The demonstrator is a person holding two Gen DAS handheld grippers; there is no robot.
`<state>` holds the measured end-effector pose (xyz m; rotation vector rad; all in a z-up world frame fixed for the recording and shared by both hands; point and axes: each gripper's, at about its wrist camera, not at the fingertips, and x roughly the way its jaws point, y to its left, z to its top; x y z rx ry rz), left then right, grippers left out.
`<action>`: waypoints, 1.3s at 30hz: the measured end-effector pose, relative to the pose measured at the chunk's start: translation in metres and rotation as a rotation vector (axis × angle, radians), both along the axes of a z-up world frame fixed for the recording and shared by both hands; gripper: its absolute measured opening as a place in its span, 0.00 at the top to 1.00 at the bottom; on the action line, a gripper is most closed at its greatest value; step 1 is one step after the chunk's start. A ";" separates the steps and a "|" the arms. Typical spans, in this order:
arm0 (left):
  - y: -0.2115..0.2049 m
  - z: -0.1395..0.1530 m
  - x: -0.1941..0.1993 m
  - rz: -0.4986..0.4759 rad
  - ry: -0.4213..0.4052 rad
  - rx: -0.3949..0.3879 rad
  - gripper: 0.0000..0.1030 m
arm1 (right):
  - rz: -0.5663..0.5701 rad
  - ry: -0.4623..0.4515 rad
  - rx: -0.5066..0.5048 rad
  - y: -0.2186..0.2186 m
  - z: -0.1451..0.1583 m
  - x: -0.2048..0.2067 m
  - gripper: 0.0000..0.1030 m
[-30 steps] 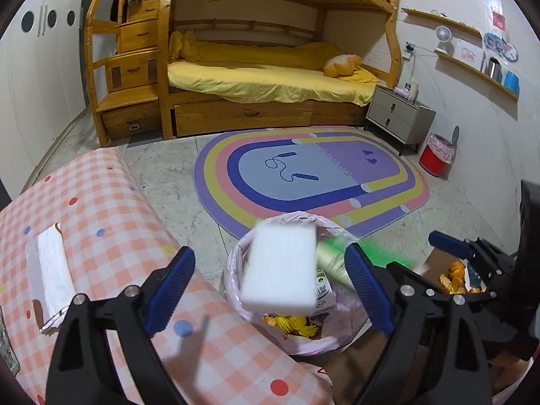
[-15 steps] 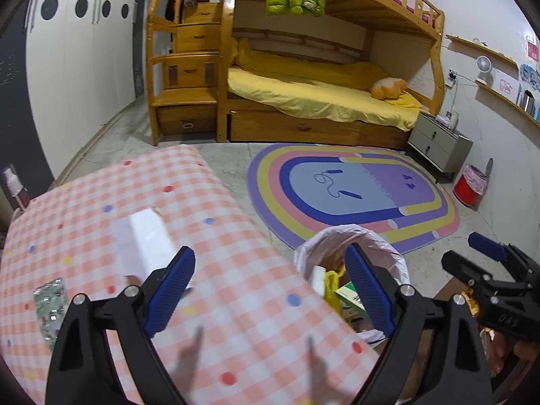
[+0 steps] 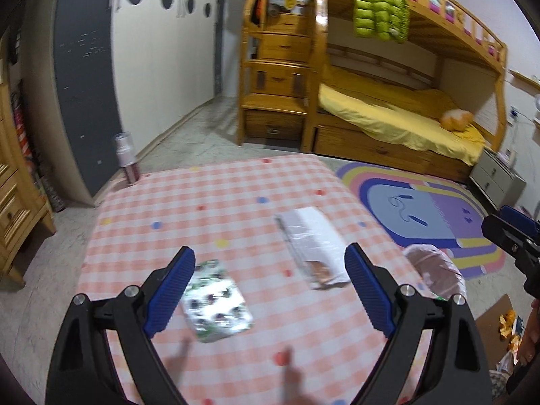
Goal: Collect trash
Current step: 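Return both open tools over the table toward the blister pack and paper, then lower the left tool onto the silver blister pack and close on it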
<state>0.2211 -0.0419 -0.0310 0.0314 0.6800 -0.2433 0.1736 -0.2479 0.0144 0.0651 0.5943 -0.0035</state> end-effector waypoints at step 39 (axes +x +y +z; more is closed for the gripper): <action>0.025 -0.085 0.041 0.182 0.282 0.118 0.13 | 0.052 0.061 0.010 0.033 -0.039 0.067 0.35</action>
